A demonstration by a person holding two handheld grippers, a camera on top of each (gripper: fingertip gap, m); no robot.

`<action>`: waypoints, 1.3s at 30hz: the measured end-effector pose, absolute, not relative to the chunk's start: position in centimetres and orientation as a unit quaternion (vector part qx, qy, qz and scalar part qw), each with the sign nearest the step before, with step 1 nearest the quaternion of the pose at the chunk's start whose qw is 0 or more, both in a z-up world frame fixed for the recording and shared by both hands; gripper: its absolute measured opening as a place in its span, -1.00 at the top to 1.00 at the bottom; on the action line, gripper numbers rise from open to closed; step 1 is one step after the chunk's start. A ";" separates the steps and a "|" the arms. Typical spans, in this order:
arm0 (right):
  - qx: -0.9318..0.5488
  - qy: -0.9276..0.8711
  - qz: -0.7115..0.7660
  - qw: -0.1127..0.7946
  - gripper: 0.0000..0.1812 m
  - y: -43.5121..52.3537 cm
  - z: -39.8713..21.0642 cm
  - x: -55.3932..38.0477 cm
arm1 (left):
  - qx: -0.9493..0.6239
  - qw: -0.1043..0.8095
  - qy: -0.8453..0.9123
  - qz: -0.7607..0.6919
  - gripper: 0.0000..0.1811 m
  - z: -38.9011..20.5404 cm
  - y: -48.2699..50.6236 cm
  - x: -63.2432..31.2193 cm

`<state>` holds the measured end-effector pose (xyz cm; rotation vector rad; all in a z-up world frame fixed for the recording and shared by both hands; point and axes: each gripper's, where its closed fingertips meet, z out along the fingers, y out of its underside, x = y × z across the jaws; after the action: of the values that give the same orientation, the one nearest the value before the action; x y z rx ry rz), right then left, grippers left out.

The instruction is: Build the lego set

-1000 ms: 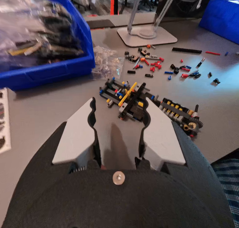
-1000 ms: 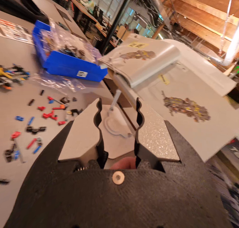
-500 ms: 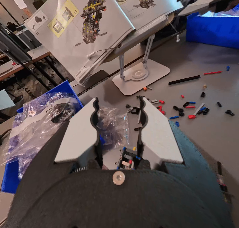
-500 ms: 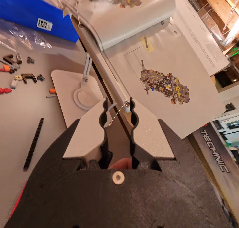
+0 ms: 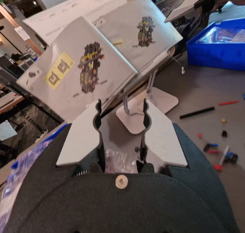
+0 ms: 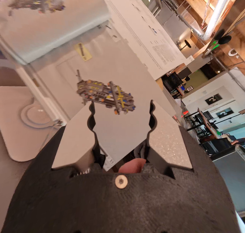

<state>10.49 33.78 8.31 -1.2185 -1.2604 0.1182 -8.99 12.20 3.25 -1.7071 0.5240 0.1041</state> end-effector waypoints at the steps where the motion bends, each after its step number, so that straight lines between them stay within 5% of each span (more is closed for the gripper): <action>1: -0.539 -0.549 0.054 0.637 0.06 34.8 8.7 10.6 | -0.739 0.632 0.229 0.043 0.32 3.9 13.6 -8.5; 11: -0.548 -0.582 0.045 0.599 -0.07 40.8 8.1 9.6 | -0.761 0.618 0.180 0.082 0.31 2.9 23.9 -8.9; 26: -0.546 -0.616 0.105 0.558 0.37 39.9 6.6 8.6 | -0.761 0.623 0.173 0.058 0.39 1.4 24.5 -9.8; 30: -0.551 -0.609 0.094 0.562 -0.01 40.6 8.0 9.2 | -0.758 0.625 0.175 0.055 0.40 1.3 24.3 -9.7; 39: -0.546 -0.631 0.089 0.544 0.26 41.1 7.2 8.5 | -0.754 0.631 0.175 0.050 0.40 1.3 24.5 -9.8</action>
<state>8.53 41.05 7.23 -1.2966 -1.4963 0.2101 -9.82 24.48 1.33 -1.7264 0.4007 0.1141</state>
